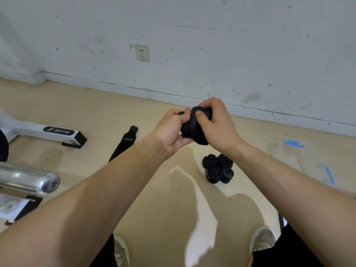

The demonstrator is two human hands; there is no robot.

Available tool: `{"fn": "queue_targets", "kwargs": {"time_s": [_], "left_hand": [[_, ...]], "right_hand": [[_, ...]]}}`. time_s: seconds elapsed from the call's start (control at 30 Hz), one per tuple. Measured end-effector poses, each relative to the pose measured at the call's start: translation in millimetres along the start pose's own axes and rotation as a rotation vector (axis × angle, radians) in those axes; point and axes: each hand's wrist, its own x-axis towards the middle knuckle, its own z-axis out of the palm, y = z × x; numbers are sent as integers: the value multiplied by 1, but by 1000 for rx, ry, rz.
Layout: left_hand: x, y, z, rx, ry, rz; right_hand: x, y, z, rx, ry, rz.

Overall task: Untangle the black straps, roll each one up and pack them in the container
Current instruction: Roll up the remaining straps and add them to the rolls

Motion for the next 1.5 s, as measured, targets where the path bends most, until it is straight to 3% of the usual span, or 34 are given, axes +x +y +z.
{"fn": "queue_targets", "kwargs": {"time_s": [0.3,0.57,0.7,0.87,0.97,1.17,1.5], "left_hand": [[1,-9,3,161,110,107],[-5,-25,12,445,194,345],[-3,-24,12,497,186,345],[4,-18,7,308,188,204],[5,-10,0,203,216,129],[-2,0,-12,71,191,16],[0,-8,-9,76,226,37]], "right_hand": [[0,2,8,116,32,99],[-1,-5,1,427,85,256],[-2,-7,-5,605,59,348],[-1,-8,-11,319,39,227],[-6,-6,-20,-10,59,-35],[-21,1,-23,-462,-249,-325],[-15,1,-12,-598,-75,-611]]}}
